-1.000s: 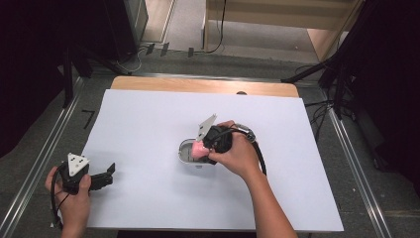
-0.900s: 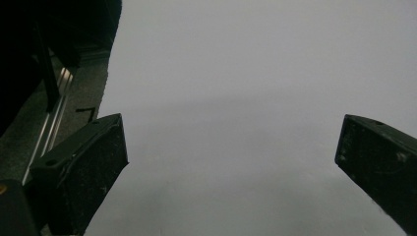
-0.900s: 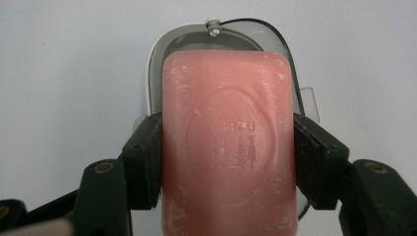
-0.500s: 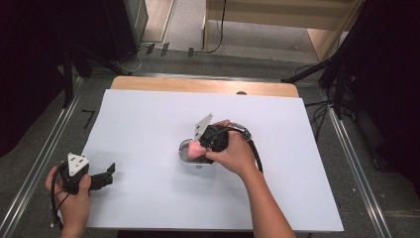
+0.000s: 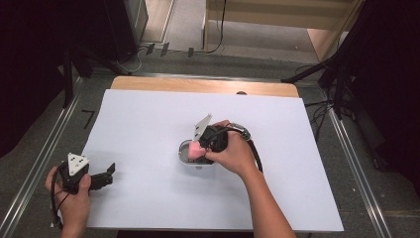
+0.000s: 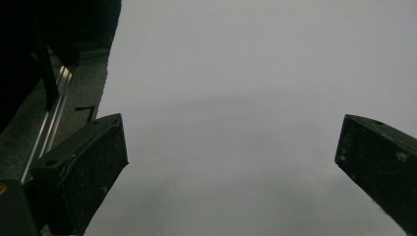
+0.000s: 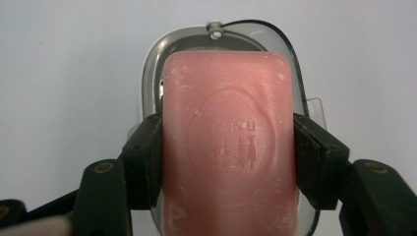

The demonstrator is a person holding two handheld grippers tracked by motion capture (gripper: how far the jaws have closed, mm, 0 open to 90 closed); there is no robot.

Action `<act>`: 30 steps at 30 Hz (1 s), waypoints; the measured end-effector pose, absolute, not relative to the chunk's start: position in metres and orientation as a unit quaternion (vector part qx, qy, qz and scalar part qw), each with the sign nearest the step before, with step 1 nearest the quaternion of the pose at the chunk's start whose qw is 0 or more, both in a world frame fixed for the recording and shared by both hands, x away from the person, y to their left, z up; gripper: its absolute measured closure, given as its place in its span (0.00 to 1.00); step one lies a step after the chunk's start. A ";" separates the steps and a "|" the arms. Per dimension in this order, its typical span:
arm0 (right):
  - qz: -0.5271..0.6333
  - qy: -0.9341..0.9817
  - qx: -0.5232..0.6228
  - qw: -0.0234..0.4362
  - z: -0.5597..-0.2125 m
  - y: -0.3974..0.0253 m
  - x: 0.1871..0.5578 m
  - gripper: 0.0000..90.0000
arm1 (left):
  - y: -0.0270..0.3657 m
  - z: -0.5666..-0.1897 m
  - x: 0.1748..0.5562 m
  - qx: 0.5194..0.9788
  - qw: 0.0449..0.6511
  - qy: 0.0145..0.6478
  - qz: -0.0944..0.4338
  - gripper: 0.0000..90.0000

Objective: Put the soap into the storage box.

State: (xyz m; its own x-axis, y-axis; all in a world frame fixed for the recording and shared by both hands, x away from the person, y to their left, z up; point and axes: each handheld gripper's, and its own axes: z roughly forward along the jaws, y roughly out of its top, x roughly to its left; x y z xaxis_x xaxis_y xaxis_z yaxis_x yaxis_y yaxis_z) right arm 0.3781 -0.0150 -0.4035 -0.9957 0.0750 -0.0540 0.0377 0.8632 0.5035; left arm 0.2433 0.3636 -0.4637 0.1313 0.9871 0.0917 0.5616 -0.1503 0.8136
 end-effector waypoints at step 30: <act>0.323 0.943 0.069 0.047 -0.385 -0.035 0.374 0.41 | 0.364 -0.464 0.244 0.681 0.319 0.569 0.333 0.00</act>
